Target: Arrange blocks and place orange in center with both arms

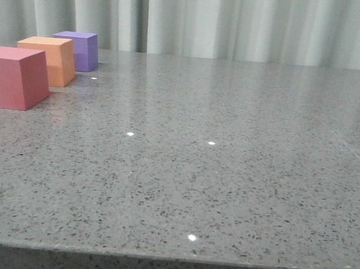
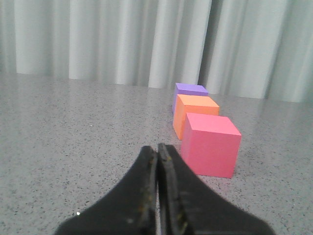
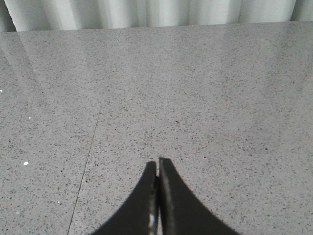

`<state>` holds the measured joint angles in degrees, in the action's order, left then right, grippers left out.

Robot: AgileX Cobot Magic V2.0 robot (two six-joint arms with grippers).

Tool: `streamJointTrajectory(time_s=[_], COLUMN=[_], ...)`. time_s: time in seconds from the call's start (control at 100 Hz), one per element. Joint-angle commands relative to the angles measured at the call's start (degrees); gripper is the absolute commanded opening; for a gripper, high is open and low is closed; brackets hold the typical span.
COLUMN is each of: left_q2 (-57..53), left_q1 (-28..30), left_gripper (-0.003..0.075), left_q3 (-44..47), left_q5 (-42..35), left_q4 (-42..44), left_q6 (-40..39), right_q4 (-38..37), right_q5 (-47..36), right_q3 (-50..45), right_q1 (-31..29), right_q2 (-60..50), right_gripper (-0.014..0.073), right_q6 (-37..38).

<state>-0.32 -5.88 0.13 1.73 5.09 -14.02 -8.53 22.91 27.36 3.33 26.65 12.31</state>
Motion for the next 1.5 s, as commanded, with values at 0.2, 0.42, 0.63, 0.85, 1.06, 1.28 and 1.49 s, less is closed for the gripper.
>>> streamJointTrajectory(time_s=[0.2,0.42,0.63,0.85,1.06,1.28,1.49], left_q2=[-1.9,-1.9,-1.9,-1.9,-1.9,-1.9,-1.9], left_q1=[0.1,0.1,0.1,0.1,0.1,0.1,0.1], left_gripper=[-0.0019,-0.0019,-0.0019,-0.0019,-0.0019,-0.0019,-0.0019], left_q3=[2.4,2.4,2.4,2.4,2.4,2.4,2.4], left_q5=[-5.2,-5.2,-5.2,-5.2,-5.2,-5.2,-5.2], left_q4=[-0.8,-0.8,-0.8,-0.8,-0.8,-0.8,-0.8], left_q6=[0.0,0.0,0.0,0.0,0.0,0.0,0.0], right_q4=[-1.0,-1.0,-1.0,-1.1,3.1,4.3,6.7], right_q5=[-4.3,-4.3,-4.3,-4.8,-14.3,-21.7,-22.3], right_q3=[1.6,1.6,1.6,0.8,-7.5,-18.2,-23.7], right_q1=[-0.3,-0.3,-0.3,-0.3,-0.3,-0.1,-0.1], right_q2=[0.3,0.3,0.3,-3.1,-12.6,-22.3,-28.4], right_gripper=[-0.0066,-0.0066,-0.0066,-0.0066,-0.0066,-0.0066,-0.0066], right_q6=[-0.4,-0.4,-0.4,-0.4,-0.4,-0.4,-3.5])
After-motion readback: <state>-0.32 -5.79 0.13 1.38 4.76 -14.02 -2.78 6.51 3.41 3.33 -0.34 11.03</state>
